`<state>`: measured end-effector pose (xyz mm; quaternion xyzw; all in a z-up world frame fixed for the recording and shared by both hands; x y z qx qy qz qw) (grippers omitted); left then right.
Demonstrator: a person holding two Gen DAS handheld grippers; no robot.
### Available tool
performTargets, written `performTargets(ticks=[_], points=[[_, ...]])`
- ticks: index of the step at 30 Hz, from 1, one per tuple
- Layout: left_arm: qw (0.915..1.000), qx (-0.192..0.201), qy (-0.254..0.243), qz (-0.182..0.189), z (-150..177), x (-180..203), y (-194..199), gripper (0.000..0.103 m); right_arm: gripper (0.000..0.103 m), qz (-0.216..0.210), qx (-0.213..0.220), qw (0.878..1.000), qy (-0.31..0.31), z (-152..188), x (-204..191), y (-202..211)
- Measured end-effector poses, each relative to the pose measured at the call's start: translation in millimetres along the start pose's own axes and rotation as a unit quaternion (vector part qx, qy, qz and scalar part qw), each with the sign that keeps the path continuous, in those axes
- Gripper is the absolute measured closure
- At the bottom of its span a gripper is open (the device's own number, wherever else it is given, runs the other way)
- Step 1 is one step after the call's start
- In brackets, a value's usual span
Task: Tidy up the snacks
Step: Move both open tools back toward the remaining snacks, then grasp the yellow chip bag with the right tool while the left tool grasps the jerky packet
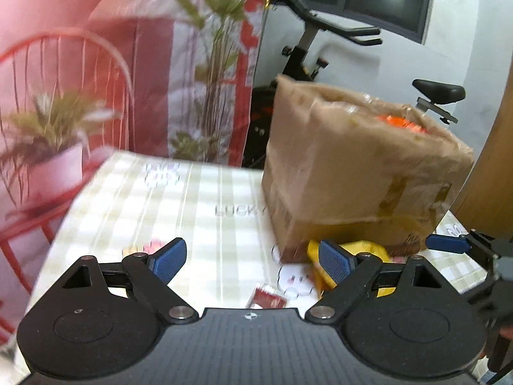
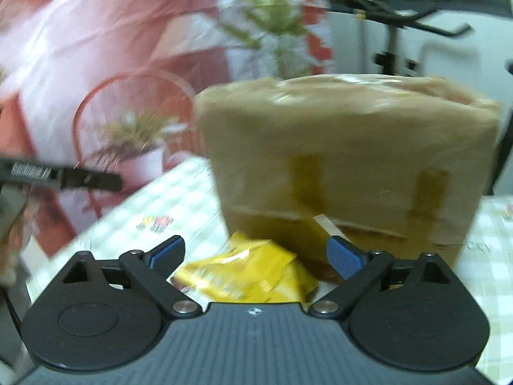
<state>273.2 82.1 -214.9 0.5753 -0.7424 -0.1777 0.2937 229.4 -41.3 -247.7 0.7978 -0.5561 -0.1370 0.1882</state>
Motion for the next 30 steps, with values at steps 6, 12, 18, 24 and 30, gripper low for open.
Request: performTargets(ticks=[6,12,18,24,30], points=[[0.9992,-0.029,0.026,0.005,31,-20,-25,0.013,0.002,0.009,-0.054,0.99,0.131,28,-35,-39],[0.9994,-0.033,0.011,-0.005,40,-28,-39,0.013,0.002,0.047,-0.095,0.986,0.126,36,-18,-77],[0.9992,-0.039,0.003,0.003,44,-25,-42,0.016,0.026,0.024,-0.095,0.991,0.087,42,-4,-74],[0.9989,-0.045,0.002,0.013,45,-20,-39,0.019,0.03,0.005,-0.056,0.998,0.032,42,0,-29],[0.9984,-0.049,-0.024,0.013,48,-10,-37,0.019,0.03,0.036,-0.044,0.998,-0.036,55,27,14]])
Point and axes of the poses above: each gripper's, at about its wrist camera, not at the fingertips, and y roughly against the way its jaws point, x to its right, z to its underside, the point moved 9 cm from there along -y, roughly the way its jaws point, and after that the axes turned 8 degrees about y, right-handed, at the moved point
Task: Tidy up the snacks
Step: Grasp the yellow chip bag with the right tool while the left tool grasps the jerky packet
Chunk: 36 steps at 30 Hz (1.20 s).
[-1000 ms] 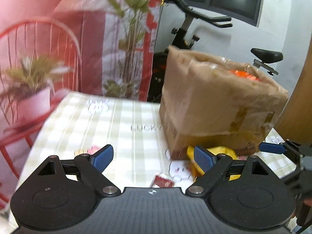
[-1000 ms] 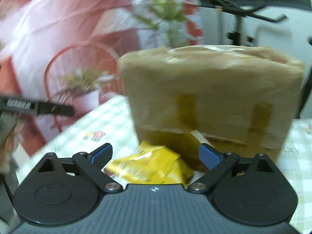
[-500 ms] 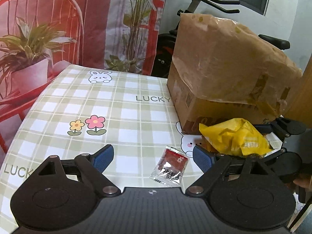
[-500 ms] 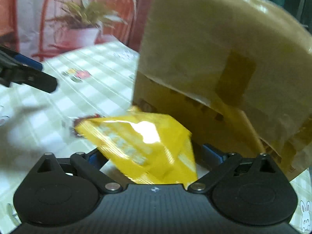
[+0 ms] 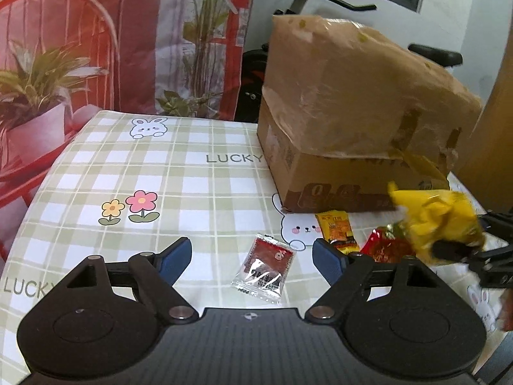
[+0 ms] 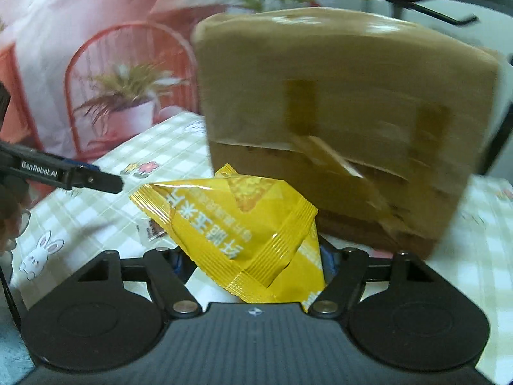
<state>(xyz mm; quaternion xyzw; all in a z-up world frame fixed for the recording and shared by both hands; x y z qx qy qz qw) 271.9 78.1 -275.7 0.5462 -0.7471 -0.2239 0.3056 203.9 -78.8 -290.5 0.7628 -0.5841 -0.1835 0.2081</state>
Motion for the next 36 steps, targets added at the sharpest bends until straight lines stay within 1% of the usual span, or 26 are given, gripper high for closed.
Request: performTargets(ticks=[2,5,9,11,15,18,21,28,31,35,36], points=[[1.0,-0.007,-0.003,0.001,3,3,-4,0.019,0.03,0.019,0.0,1.0,-0.024,8,14,9],[0.9998,-0.014,-0.001,0.012,11,11,-12,0.024,0.03,0.054,0.001,0.996,-0.066,20,37,22],[0.9997,-0.018,-0.005,0.018,16,20,-22,0.024,0.03,0.085,-0.005,0.991,-0.102,34,60,31],[0.9997,-0.017,-0.01,0.013,18,22,-27,0.024,0.03,0.101,-0.001,0.987,-0.124,36,72,36],[0.9993,-0.011,-0.035,-0.005,23,25,-36,0.024,0.03,0.114,0.01,0.981,-0.156,42,90,46],[0.9989,-0.011,-0.043,-0.013,24,25,-43,0.024,0.03,0.114,0.01,0.981,-0.159,42,91,47],[0.9991,-0.015,-0.035,-0.017,25,23,-50,0.024,0.03,0.11,0.012,0.981,-0.161,43,89,49],[0.9985,-0.019,-0.04,-0.03,24,19,-63,0.025,0.03,0.099,0.011,0.982,-0.16,43,87,39],[0.9972,-0.021,-0.053,-0.049,22,15,-71,0.029,0.03,0.097,0.012,0.982,-0.161,44,88,40],[0.9977,-0.023,-0.044,-0.046,22,12,-74,0.03,0.03,0.095,0.012,0.982,-0.162,44,88,40],[0.9977,-0.023,-0.045,-0.045,22,12,-73,0.034,0.03,0.095,0.012,0.982,-0.161,44,88,40]])
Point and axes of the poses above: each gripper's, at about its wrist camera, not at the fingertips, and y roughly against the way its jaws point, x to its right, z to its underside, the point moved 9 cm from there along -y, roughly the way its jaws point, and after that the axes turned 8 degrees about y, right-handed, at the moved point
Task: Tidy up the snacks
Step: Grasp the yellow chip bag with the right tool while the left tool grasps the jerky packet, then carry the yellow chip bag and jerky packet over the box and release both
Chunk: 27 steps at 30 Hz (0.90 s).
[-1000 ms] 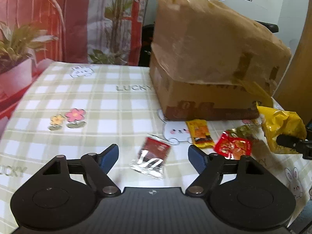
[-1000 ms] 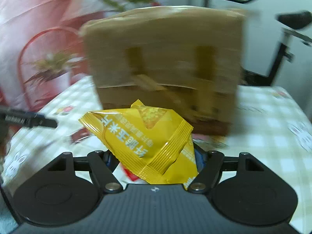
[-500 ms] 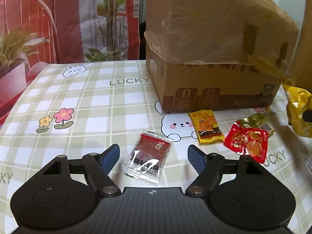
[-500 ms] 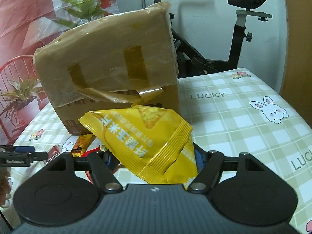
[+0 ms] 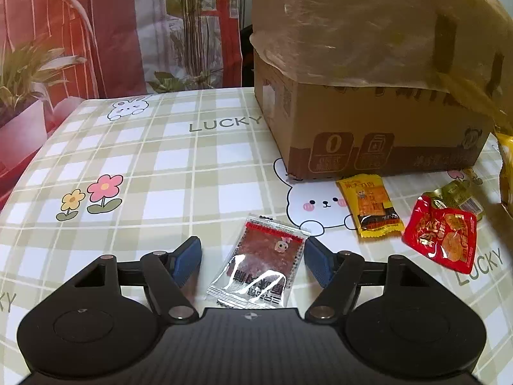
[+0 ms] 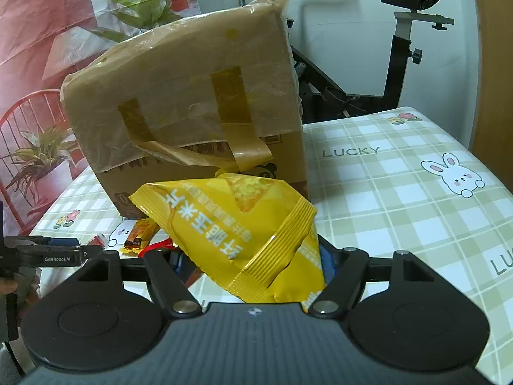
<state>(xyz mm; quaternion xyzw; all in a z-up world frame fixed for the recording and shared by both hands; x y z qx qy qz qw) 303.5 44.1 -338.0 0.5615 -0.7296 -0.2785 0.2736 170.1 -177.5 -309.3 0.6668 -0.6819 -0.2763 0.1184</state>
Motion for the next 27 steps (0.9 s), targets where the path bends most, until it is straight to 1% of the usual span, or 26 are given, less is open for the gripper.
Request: performTargets(ticks=[1,2,3,6,10,15,21,27], points=[[1.0,0.002,-0.002,0.003,1,2,1,0.038,0.03,0.0,0.0,1.0,0.001,0,0,0],[1.0,0.005,-0.006,0.005,2,4,4,0.05,0.03,-0.001,0.0,1.0,0.001,1,-1,0],[0.9999,0.007,-0.013,0.005,3,6,6,0.055,0.03,-0.001,0.0,1.0,0.001,1,-1,0],[0.9994,0.014,-0.031,0.004,10,13,13,0.063,0.03,-0.002,0.0,1.0,0.001,1,-3,1],[0.9997,0.011,-0.017,0.012,17,15,21,0.063,0.03,-0.007,0.002,1.0,0.007,2,-7,3],[0.9995,0.023,-0.011,0.017,17,20,37,0.063,0.03,-0.015,0.005,1.0,0.008,3,-9,9],[0.9984,0.05,-0.016,0.02,9,31,63,0.063,0.03,-0.028,0.01,0.999,0.013,9,-18,20],[0.996,0.084,-0.017,0.026,-8,47,90,0.063,0.03,-0.038,0.042,0.998,0.016,3,-18,42]])
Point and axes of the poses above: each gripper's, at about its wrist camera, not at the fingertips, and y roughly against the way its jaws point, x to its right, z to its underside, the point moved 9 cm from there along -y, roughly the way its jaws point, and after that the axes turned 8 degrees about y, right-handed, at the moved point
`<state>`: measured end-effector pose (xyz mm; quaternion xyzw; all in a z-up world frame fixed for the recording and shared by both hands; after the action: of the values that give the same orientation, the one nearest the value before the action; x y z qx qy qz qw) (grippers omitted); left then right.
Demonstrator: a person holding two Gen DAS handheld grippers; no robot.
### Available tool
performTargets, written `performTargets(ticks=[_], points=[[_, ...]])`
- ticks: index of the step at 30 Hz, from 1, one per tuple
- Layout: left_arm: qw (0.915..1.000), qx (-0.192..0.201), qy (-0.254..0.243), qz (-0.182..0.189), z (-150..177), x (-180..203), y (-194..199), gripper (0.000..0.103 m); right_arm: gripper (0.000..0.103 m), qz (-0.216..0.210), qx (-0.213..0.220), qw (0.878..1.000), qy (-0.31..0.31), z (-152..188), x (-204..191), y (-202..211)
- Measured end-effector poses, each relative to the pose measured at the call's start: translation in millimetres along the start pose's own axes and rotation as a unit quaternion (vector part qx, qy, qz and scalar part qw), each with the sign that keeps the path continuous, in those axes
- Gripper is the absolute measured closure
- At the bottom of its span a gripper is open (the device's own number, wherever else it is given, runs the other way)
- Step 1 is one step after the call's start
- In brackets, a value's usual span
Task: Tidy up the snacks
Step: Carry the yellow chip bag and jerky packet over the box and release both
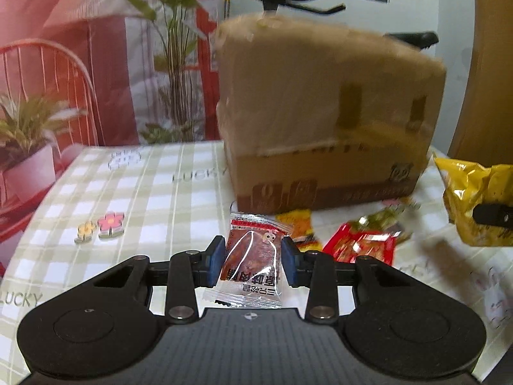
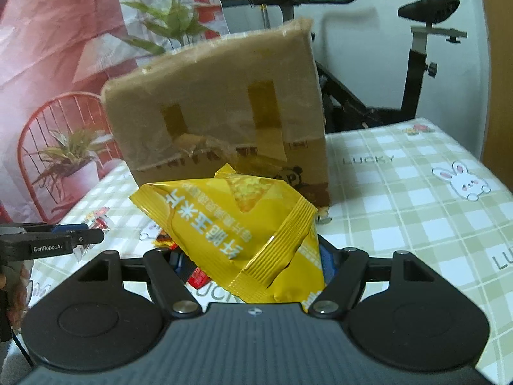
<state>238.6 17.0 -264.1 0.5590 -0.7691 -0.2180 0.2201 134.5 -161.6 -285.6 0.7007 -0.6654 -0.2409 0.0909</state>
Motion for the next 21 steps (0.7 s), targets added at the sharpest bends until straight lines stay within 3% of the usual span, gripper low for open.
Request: performTargets(ticks=[8,15,21], points=[[0.998,0.062,-0.007,0.013,-49,25,33,0.063,0.03,-0.016,0.069,0.997,0.008,-38,-9,34],[0.9935,0.111,-0.015,0.02,-107,44,49,0.063,0.03,-0.037,0.126,0.991,0.029,-106,-17,46],[0.9897,0.14,-0.016,0.028,-159,58,47,0.063,0.03,-0.033,0.145,0.986,0.069,-176,-10,27]])
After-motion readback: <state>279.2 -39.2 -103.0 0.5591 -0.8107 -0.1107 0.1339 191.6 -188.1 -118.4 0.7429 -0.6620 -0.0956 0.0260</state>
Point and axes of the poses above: each gripper's, at about its wrist camera, not at the fingertips, and y roughly against the way its jaws point, x to its right, z to its underside, the point moved 9 cm from there along -y, roughly the way its jaws point, and after that the axes turned 8 degrees about y, right-handed, at the moved point
